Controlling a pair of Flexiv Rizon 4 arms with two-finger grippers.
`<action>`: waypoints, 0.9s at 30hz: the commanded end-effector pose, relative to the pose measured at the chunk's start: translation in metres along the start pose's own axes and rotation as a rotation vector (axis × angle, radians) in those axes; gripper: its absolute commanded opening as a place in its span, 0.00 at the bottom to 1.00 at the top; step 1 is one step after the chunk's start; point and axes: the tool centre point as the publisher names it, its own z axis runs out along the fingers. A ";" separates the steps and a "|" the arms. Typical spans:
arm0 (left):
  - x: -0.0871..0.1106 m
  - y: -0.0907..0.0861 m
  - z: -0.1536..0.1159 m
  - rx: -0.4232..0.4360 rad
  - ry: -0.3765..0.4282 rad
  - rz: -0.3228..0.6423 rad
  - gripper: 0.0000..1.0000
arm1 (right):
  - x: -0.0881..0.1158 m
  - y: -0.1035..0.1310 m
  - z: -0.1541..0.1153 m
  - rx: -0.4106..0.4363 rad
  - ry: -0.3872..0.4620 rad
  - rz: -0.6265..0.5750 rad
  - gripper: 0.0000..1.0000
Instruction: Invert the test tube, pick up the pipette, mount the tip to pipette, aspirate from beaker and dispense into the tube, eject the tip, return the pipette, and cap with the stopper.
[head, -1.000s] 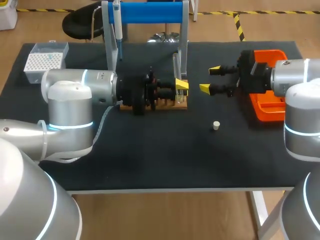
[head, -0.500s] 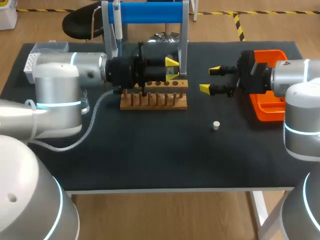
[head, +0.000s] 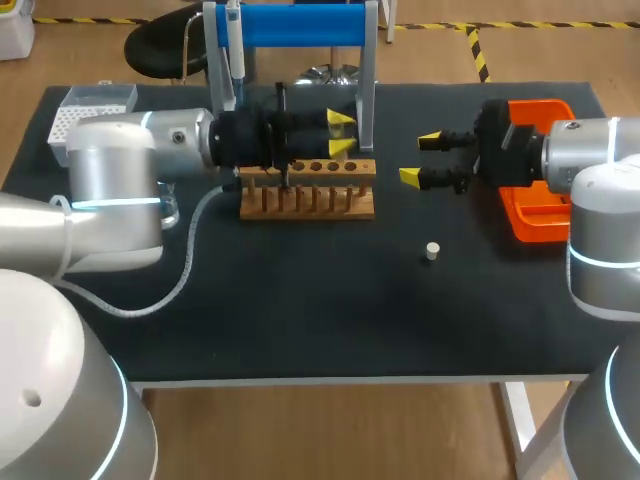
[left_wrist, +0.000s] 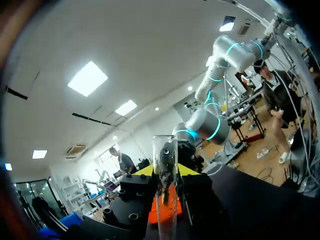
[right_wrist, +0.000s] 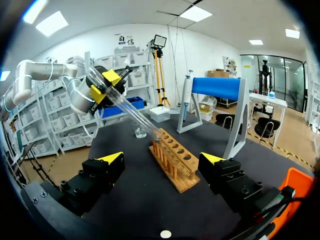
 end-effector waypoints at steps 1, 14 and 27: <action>-0.033 -0.018 -0.018 -0.082 0.006 -0.287 0.00 | 0.001 0.000 0.000 -0.002 -0.002 0.000 1.00; -0.067 -0.001 -0.012 -0.241 -0.060 -0.531 0.00 | 0.001 0.000 0.000 -0.002 -0.002 0.000 1.00; -0.083 0.032 -0.013 -0.177 -0.099 -0.506 0.00 | 0.001 0.000 0.000 -0.002 -0.002 0.000 1.00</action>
